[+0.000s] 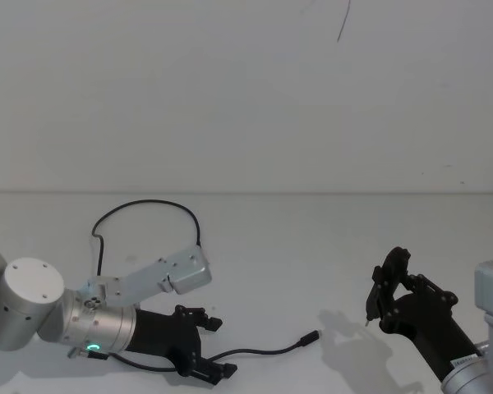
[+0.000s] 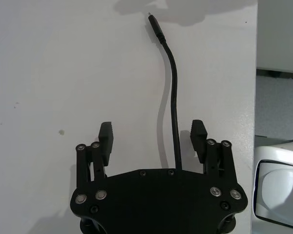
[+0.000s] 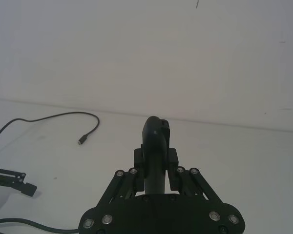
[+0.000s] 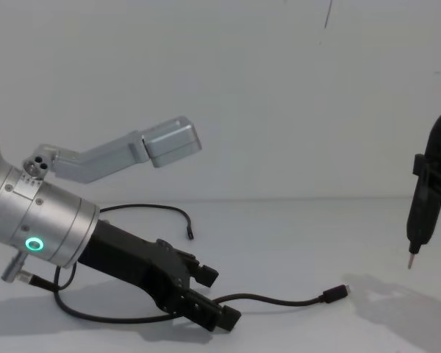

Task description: Pick up the data cable with the one hand.

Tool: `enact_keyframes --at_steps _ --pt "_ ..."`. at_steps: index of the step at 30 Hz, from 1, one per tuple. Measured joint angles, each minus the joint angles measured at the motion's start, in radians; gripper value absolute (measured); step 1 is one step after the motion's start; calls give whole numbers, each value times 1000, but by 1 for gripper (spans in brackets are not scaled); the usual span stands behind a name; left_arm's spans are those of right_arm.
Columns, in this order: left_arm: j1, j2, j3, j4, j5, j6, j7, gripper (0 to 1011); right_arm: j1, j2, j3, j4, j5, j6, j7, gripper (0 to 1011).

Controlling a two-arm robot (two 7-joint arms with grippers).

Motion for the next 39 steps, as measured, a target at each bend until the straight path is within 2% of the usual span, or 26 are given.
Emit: enact_keyframes --at_steps 8,9,11,12,13,15,18,29,31,39 --pt "-1 0 3 1 -1 2 -1 751 0 0 0 0 0 0 0 263" --pt "-1 0 3 1 -1 2 -2 695 0 0 0 0 0 0 0 263" --pt "-1 0 4 2 -1 3 -2 656 0 0 0 0 0 0 0 263" --pt "-1 0 4 2 -1 3 -2 597 0 0 0 0 0 0 0 263" --pt "-1 0 4 2 -1 3 -2 597 0 0 0 0 0 0 0 263" --pt "-2 0 5 2 -1 4 -2 490 0 0 0 0 0 0 0 263" --pt "-2 0 5 2 -1 4 -3 429 0 0 0 0 0 0 0 263" --pt "-2 0 6 2 -1 5 -3 73 0 0 0 0 0 0 0 263" --pt "-2 0 7 2 -1 5 -3 42 0 0 0 0 0 0 0 263" --pt "-2 2 7 1 -1 4 -3 42 -1 -3 2 -2 1 -4 1 263"
